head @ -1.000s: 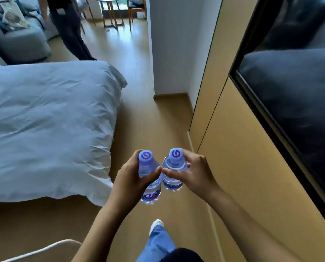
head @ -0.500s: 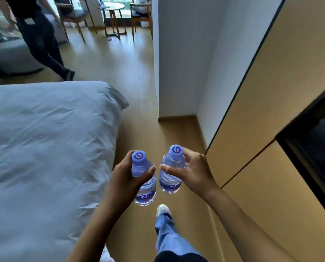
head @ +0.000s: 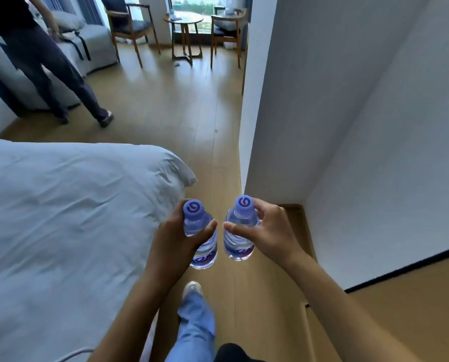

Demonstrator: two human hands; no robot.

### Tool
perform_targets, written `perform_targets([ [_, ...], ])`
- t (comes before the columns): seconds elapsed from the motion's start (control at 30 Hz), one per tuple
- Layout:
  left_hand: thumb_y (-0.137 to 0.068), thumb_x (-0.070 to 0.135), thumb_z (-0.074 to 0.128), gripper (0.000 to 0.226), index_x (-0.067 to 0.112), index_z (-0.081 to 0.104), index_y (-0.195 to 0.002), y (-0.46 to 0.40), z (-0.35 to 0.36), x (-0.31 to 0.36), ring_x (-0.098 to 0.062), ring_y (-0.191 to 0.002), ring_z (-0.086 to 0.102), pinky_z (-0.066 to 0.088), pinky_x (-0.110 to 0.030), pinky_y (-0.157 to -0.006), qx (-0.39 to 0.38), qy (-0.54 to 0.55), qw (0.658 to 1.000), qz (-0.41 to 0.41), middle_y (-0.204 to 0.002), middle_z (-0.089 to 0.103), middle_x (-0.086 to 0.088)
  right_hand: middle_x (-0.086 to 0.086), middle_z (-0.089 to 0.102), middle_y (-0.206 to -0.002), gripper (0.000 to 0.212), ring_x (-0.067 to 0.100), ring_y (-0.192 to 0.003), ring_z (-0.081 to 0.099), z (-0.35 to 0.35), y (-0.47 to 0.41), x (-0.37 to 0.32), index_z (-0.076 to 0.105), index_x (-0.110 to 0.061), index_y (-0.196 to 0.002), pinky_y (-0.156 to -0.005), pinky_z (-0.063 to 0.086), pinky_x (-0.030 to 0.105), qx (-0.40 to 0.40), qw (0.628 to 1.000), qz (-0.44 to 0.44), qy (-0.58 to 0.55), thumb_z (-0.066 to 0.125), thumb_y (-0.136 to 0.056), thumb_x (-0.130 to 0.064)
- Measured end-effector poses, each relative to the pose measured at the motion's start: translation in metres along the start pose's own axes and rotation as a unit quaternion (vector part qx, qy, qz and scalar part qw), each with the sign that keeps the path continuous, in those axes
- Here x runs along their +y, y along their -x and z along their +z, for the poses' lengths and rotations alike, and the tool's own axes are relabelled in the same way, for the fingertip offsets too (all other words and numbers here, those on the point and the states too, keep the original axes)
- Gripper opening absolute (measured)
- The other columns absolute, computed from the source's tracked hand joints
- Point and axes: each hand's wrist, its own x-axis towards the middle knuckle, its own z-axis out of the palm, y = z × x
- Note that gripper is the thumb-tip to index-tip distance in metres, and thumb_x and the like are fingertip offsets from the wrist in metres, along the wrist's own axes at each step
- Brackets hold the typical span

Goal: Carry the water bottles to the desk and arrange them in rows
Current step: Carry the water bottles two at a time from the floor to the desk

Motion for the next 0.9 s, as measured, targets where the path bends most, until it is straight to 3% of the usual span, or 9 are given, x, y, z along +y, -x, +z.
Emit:
perform_targets([
  [0.13,-0.076,0.025,0.081,0.034,0.024,0.053,-0.096,-0.115,-0.013,-0.034,-0.005,-0.07,0.061,0.043,-0.006,-0.066,0.0,-0.039,0.999,0.037,-0.08,0.062,0.015,-0.01,0.074,-0.095,0.056,0.005,-0.086,0.071,0.027,-0.117,0.013,0.069,-0.022,-0.105,-0.079,0.061,0.028,-0.006,1.0,0.005,-0.014,0.074,-0.066,-0.062],
  [0.3,-0.076,0.027,0.081,0.035,0.024,0.054,-0.098,-0.256,-0.037,-0.059,-0.013,-0.076,0.065,0.053,-0.024,-0.069,-0.023,-0.051,0.997,0.058,-0.087,0.066,0.006,-0.004,0.076,-0.096,0.051,0.009,-0.087,0.072,0.047,-0.255,0.01,0.071,-0.016,-0.105,-0.079,0.061,0.032,0.018,0.999,0.013,-0.023,0.08,-0.068,-0.049],
  [0.43,-0.075,0.027,0.08,0.036,0.019,0.056,-0.101,-0.357,-0.037,-0.077,-0.014,-0.077,0.063,0.049,-0.012,-0.069,-0.027,-0.054,0.996,0.065,-0.088,0.064,0.006,-0.011,0.075,-0.094,0.042,0.004,-0.087,0.071,0.049,-0.351,0.018,0.069,-0.028,-0.1,-0.077,0.059,0.025,0.037,0.998,0.024,-0.036,0.081,-0.066,-0.05],
  [0.67,-0.076,0.026,0.08,0.035,0.01,0.061,-0.101,-0.542,-0.009,-0.113,-0.016,-0.072,0.062,0.044,-0.008,-0.066,-0.015,-0.056,0.996,0.064,-0.085,0.064,0.005,-0.02,0.071,-0.089,0.037,-0.002,-0.084,0.068,0.042,-0.534,0.063,0.071,-0.023,-0.098,-0.072,0.056,0.016,0.043,0.999,0.007,-0.009,0.084,-0.07,-0.043],
  [0.77,-0.075,0.024,0.081,0.031,0.018,0.058,-0.094,-0.624,0.004,-0.12,-0.007,-0.065,0.058,0.041,0.0,-0.062,0.001,-0.052,0.997,0.062,-0.078,0.062,0.009,-0.011,0.074,-0.092,0.04,0.004,-0.083,0.07,0.032,-0.62,0.078,0.072,-0.018,-0.102,-0.073,0.057,0.018,0.042,0.999,-0.007,0.003,0.085,-0.071,-0.041],
  [0.9,-0.075,0.031,0.079,0.03,0.025,0.055,-0.092,-0.731,0.013,-0.13,0.0,-0.065,0.059,0.042,-0.004,-0.062,0.021,-0.051,0.997,0.05,-0.074,0.058,0.022,-0.007,0.075,-0.097,0.045,0.007,-0.084,0.071,0.02,-0.728,0.09,0.072,-0.017,-0.109,-0.075,0.055,0.013,0.038,0.999,-0.026,0.006,0.083,-0.073,-0.041],
])
